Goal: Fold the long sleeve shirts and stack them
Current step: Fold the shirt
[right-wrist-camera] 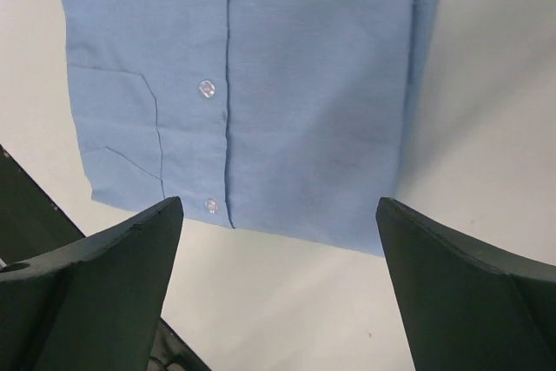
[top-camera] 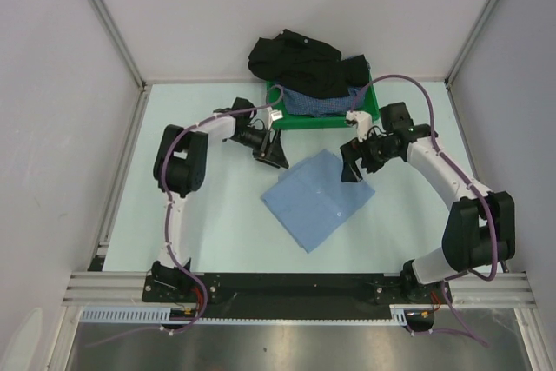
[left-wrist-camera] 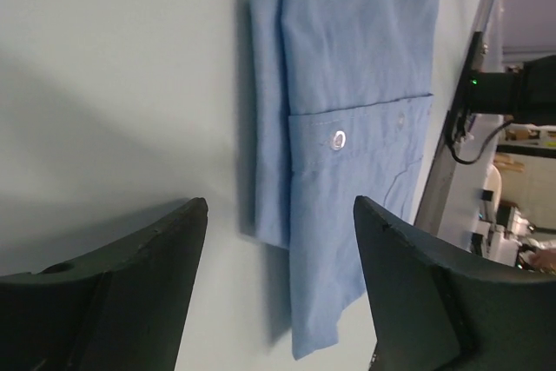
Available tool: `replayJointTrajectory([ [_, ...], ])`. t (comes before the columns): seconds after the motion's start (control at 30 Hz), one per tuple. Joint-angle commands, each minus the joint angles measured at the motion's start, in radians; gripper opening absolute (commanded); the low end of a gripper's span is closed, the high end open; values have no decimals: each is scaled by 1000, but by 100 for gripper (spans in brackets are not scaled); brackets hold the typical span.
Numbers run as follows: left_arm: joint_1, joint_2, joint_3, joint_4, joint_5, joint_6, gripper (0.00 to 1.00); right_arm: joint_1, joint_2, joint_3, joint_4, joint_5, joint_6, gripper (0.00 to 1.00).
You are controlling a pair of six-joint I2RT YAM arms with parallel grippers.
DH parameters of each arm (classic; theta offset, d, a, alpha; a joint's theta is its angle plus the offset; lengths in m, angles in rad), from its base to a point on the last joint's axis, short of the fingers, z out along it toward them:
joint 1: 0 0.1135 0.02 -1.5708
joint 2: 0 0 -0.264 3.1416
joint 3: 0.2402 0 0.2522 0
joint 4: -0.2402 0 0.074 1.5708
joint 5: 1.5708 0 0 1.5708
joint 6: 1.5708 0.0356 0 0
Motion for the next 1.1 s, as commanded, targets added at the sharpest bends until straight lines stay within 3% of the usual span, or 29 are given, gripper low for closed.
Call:
replayJointTrajectory([
  [0.0,-41,80,19,-44,12,27,75,-24,-15,69,-15,-5,80,100],
  [0.17,-89,114,26,-52,-10,26,70,-24,-20,98,-34,22,83,100],
  [0.5,-101,146,19,0,28,-11,50,-5,-8,169,-70,82,66,100],
  [0.63,-97,85,-15,40,38,-46,21,-12,-9,170,-92,82,34,99],
  [0.67,-94,53,-30,52,18,-57,6,-15,-9,164,-95,78,28,100],
  [0.73,-83,-6,-65,48,-14,-79,0,-42,-11,151,-98,55,4,100],
  [0.87,-81,-209,-66,-114,-180,18,0,-105,-17,95,-63,-27,40,100],
  [1.07,-86,-492,6,-312,-624,144,0,-186,-83,0,41,-113,235,100],
])
